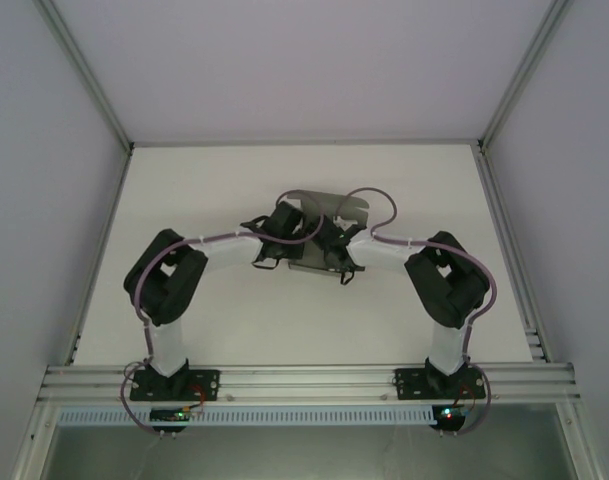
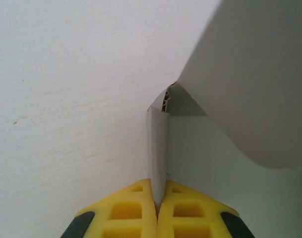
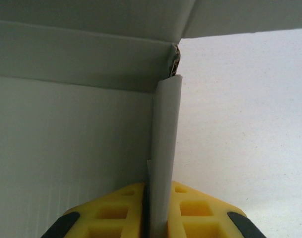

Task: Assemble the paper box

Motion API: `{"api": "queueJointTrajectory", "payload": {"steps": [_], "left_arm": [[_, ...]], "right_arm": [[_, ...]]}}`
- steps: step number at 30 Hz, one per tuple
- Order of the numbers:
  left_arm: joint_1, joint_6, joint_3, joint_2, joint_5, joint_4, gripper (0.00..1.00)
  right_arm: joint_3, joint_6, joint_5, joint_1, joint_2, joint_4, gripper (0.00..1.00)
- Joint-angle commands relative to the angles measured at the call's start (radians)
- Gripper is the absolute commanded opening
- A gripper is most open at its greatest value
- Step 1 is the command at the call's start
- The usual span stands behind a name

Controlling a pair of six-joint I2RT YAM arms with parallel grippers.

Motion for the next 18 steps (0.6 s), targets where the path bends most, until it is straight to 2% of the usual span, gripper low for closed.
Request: {"api": "queueJointTrajectory", "payload": {"steps": [1, 4, 9, 11, 15, 17, 18], "left_arm": [[-0.035, 0.074, -0.017, 0.107, -0.111, -0.233, 0.07], [-0.046, 0.069, 0.011, 0.133, -0.190, -0.264, 0.03], [-0.102, -0.022, 0.065, 0.217, -0.425, -0.346, 0.00], [-0.105, -0.068, 0.068, 0.224, -0.432, -0.357, 0.00], [-0.122, -0.142, 0.067, 0.218, -0.532, -0.373, 0.00], [-0.123, -0.142, 0.065, 0.215, -0.531, -0.372, 0.00], [-0.122, -0.116, 0.052, 0.206, -0.491, -0.336, 0.00]], "right_arm": [[-0.018, -0.006, -0.025, 0.004, -0.005, -0.003, 0.14], [-0.019, -0.007, -0.021, 0.004, -0.006, -0.003, 0.15], [-0.021, -0.004, -0.022, 0.005, -0.006, 0.005, 0.14], [-0.023, -0.003, -0.020, 0.005, -0.007, 0.004, 0.14], [-0.034, 0.004, -0.014, 0.003, -0.010, 0.003, 0.14], [-0.038, 0.009, -0.014, 0.004, -0.011, 0.008, 0.14], [-0.039, 0.011, -0.016, 0.004, -0.012, 0.013, 0.14]]}}
